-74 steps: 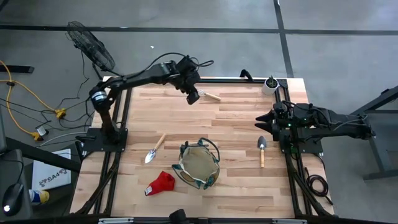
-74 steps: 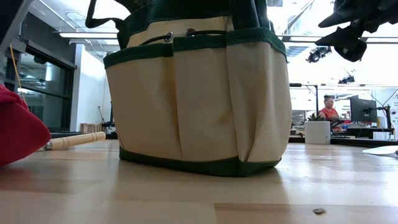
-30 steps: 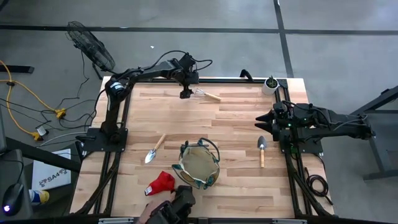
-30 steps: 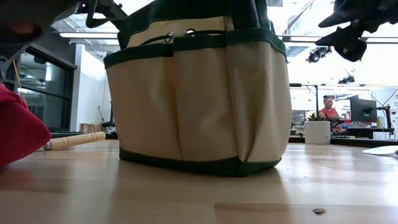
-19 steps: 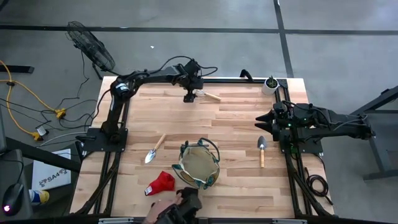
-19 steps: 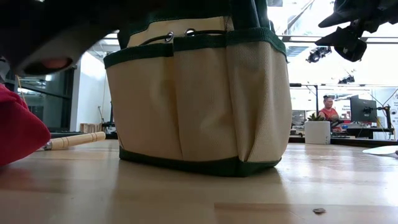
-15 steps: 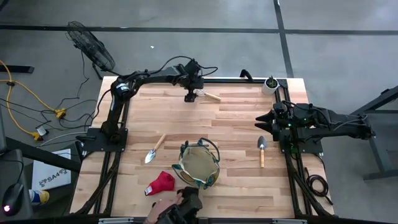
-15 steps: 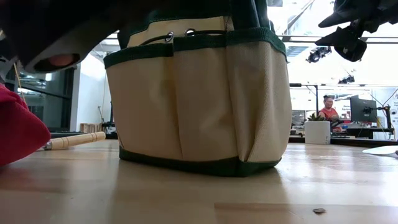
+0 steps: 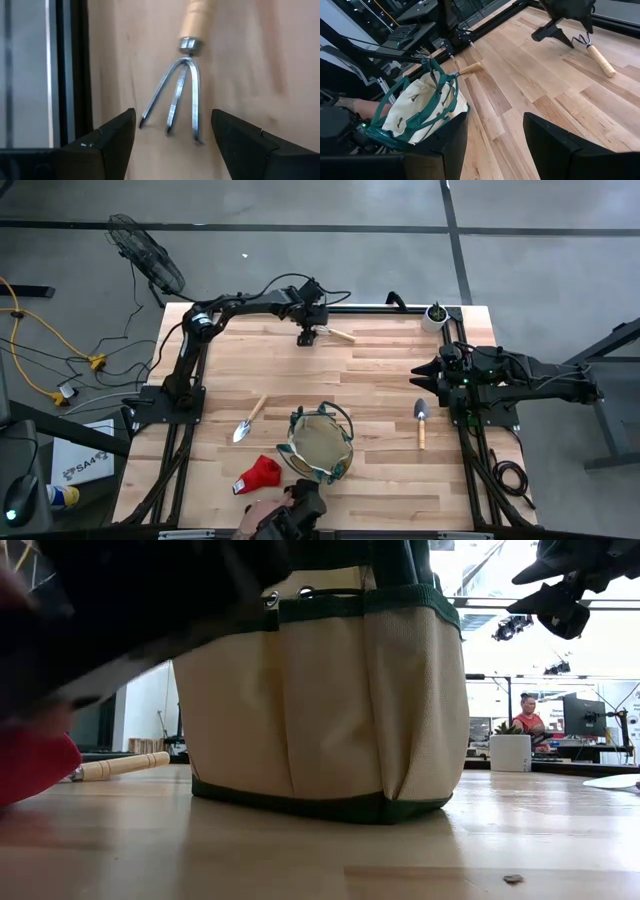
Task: Pick & Place Garden tools in Gardening bag
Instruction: Put the light brown hand rake into the light brown gardening bag
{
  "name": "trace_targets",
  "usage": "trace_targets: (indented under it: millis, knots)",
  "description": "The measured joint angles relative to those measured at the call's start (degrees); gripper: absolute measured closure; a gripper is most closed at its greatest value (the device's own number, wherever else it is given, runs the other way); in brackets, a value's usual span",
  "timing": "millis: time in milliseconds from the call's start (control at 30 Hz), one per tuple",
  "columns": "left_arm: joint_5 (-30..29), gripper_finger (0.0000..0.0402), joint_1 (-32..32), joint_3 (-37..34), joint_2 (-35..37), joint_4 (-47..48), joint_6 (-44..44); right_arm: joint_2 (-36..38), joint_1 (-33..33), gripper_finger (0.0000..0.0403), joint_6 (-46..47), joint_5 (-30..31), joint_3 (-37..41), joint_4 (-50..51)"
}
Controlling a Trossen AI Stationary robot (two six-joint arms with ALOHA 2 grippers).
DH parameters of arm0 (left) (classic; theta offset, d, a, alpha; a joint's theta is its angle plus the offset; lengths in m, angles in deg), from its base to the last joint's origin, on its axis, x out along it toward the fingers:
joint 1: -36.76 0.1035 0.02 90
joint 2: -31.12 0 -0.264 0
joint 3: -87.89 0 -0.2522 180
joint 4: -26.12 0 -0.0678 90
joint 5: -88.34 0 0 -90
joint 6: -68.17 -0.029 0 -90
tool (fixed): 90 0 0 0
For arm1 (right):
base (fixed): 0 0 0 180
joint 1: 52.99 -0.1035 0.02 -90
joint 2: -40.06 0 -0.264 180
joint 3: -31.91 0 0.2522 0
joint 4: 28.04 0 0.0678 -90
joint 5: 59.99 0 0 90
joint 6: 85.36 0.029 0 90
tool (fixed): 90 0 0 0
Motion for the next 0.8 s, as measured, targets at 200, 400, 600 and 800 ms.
trace_targets:
  millis: [200, 400, 600, 800]
  knots:
    - [-0.28, 0.0182, 0.0, 0.13, -0.29, 0.98, 0.59, -0.02, -0.01, 0.0219, -0.01, -0.03, 0.0, 0.0]
    - [-0.74, 0.0239, -0.04, 0.13, -0.33, 1.29, 0.62, -0.01, -0.02, 0.0219, -0.01, -0.03, 0.0, 0.0]
    - [-1.76, 0.0259, -0.04, 0.49, -0.31, 1.78, 0.61, 0.0, 0.0, 0.0219, -0.02, -0.02, 0.0, 0.0]
    - [-2.96, 0.0257, 0.03, 5.53, -0.8, 6.38, 4.2, -0.01, -0.02, 0.0219, 0.0, -0.02, 0.0, 0.0]
